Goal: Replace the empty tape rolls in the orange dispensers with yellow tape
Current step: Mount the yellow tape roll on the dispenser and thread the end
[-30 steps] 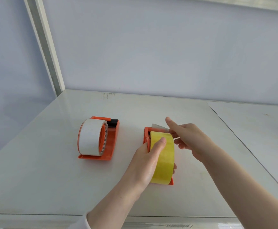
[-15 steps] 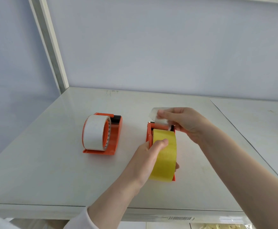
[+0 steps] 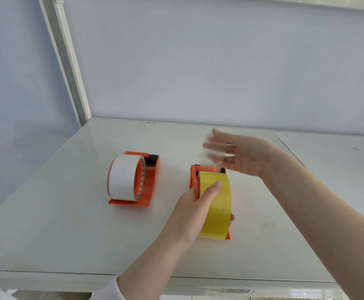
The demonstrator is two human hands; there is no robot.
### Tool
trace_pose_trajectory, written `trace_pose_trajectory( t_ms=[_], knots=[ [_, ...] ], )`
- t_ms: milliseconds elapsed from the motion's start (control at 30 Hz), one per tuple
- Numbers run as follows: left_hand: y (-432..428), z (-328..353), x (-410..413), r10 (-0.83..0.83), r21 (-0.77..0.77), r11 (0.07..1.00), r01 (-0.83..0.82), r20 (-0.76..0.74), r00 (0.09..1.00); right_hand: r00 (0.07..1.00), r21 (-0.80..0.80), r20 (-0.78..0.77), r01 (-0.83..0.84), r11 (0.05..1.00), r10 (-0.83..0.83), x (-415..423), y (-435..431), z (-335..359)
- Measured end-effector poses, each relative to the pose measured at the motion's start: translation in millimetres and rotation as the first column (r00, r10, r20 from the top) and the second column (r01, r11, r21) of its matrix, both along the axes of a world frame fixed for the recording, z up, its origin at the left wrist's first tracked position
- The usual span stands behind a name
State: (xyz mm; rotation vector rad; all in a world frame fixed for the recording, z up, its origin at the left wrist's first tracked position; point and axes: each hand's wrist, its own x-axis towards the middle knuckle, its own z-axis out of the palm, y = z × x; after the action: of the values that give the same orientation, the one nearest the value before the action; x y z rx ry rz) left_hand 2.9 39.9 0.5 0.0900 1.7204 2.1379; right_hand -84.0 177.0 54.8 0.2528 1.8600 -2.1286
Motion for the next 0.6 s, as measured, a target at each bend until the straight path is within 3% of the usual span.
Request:
trace_pose_trajectory(
  t_ms=[100,233,333,400,467,533,600],
  knots=[
    [0.3,0.0,0.1,-0.004,0.008,1.000,0.003,0.007,1.000,0.987,0.211,-0.160,0.034,0.977,0.000,4.6,-1.6,-13.2],
    [0.8,-2.4,1.1,0.029,0.018,0.999,-0.029,-0.024,0.999,0.919,0.188,-0.306,0.314,0.931,-0.248,14.7,2.0,-28.8],
    [2.2,-4.5,3.5,0.059,0.014,0.998,-0.058,-0.036,0.998,0.928,-0.004,-0.162,0.341,0.940,-0.337,24.4,9.1,-38.2],
    [2.8,-5.0,3.9,0.062,0.019,0.998,-0.062,-0.031,0.998,0.950,-0.154,-0.020,0.305,0.940,-0.311,28.1,13.5,-35.9],
    [2.9,-4.2,3.4,0.056,0.017,0.998,-0.055,-0.028,0.998,0.961,-0.190,0.004,0.271,0.944,-0.276,29.5,15.4,-31.0],
    [3.1,-3.4,3.3,0.041,0.003,0.999,-0.041,-0.031,0.999,0.972,-0.062,-0.065,0.223,0.973,-0.227,29.4,12.8,-30.0],
    [2.8,-3.6,2.8,0.029,-0.012,0.999,-0.029,-0.037,0.999,0.972,0.228,-0.173,0.197,0.953,-0.160,29.7,7.1,-31.8]
  ],
)
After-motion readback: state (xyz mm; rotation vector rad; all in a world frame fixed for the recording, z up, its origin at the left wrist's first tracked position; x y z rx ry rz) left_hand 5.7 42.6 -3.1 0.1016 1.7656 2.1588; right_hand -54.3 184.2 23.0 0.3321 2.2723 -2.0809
